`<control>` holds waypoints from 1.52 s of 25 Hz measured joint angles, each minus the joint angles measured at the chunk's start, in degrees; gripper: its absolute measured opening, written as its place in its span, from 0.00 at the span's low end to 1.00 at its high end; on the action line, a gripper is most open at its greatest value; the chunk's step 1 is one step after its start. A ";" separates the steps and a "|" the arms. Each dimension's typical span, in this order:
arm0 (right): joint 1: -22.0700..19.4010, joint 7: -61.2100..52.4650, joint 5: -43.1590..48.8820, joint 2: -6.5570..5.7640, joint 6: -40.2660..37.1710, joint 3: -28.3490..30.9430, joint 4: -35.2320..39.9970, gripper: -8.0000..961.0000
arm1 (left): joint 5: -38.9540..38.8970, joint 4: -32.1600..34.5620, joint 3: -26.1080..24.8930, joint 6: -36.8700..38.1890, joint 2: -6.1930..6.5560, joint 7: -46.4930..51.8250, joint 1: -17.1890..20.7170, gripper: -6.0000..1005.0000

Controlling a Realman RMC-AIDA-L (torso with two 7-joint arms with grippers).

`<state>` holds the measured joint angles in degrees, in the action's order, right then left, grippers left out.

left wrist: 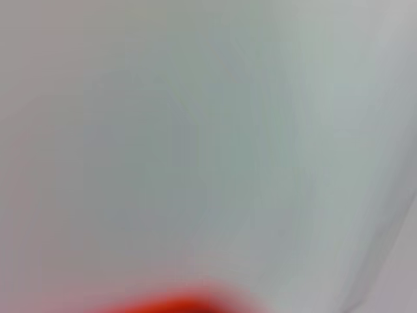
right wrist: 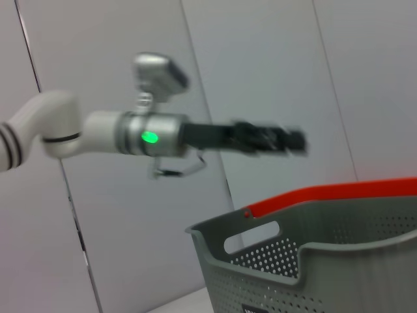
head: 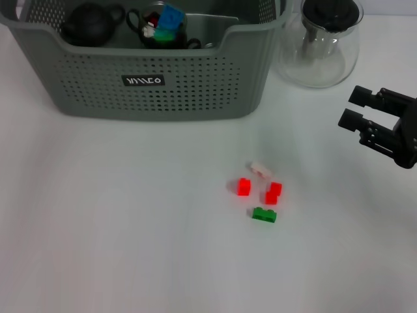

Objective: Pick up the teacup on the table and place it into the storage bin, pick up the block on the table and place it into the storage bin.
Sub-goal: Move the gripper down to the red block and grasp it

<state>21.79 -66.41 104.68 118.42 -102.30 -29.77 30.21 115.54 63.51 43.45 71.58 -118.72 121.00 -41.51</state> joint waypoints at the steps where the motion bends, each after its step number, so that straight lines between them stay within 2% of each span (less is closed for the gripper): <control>1: -0.02 -0.01 -0.01 0.03 -0.01 -0.02 0.03 0.57 | -6.45 0.34 -2.12 4.29 -0.24 -3.90 1.95 0.62; 4: -0.23 -0.06 -0.01 0.05 -0.01 -0.20 0.05 0.57 | -24.51 -1.69 -10.57 21.99 -0.59 -16.05 7.72 0.62; 5: -0.42 -0.12 0.00 0.00 -0.01 -0.32 0.05 0.57 | -30.16 -3.53 -15.62 31.93 -0.62 -20.33 10.27 0.62; 6: -0.42 -0.12 0.00 0.00 -0.01 -0.32 0.05 0.57 | -30.16 -3.53 -15.62 31.93 -0.62 -20.33 10.27 0.62; 9: -0.55 -0.07 0.11 -0.25 -0.04 -0.45 -0.04 0.57 | -30.15 -4.86 -19.80 40.46 -1.36 -27.60 14.29 0.62; 11: -0.54 0.11 0.66 -0.39 -0.26 -0.51 -0.03 0.57 | -24.37 -4.92 -19.34 41.15 -2.88 -34.80 17.40 0.61; 13: -0.40 0.00 1.64 -0.47 -0.53 -0.51 0.20 0.57 | -14.80 -4.96 -16.62 40.45 -4.60 -43.15 20.05 0.61; 16: 0.42 -1.82 6.32 -0.61 -1.36 -0.81 2.04 0.57 | -4.58 -7.12 -12.37 38.41 -5.93 -50.16 22.14 0.61; 17: 0.81 -3.44 8.46 -0.57 -1.51 -1.19 3.65 0.57 | -2.38 -8.86 -12.11 37.64 -5.92 -50.84 22.07 0.61; 18: 1.83 -9.08 13.86 -0.09 -1.84 -2.67 8.60 0.57 | 1.52 -12.80 -12.32 36.07 -5.77 -51.86 21.46 0.61; 19: 1.83 -9.08 13.86 -0.09 -1.84 -2.67 8.60 0.57 | 1.52 -12.80 -12.32 36.07 -5.77 -51.86 21.46 0.61; 23: 5.21 -24.73 24.88 1.16 -2.43 -6.35 22.56 0.57 | 4.31 -17.60 -12.56 32.44 -5.56 -52.85 20.40 0.61; 27: 10.38 -38.01 31.65 1.19 -4.70 -11.34 34.04 0.57 | 5.14 -19.10 -12.52 31.19 -5.46 -53.30 19.91 0.61; 32: 16.38 -45.87 37.69 1.16 -7.10 -19.33 39.82 0.57 | 6.14 -19.92 -12.50 30.78 -5.47 -53.49 19.95 0.61; 38: 20.44 -51.54 41.14 1.93 -2.63 -33.05 38.88 0.57 | 6.57 -20.70 -12.93 30.67 -5.54 -53.52 20.32 0.61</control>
<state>42.23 -117.95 145.82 120.35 -104.93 -62.82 69.09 122.11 42.81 30.52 102.26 -124.27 67.48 -21.19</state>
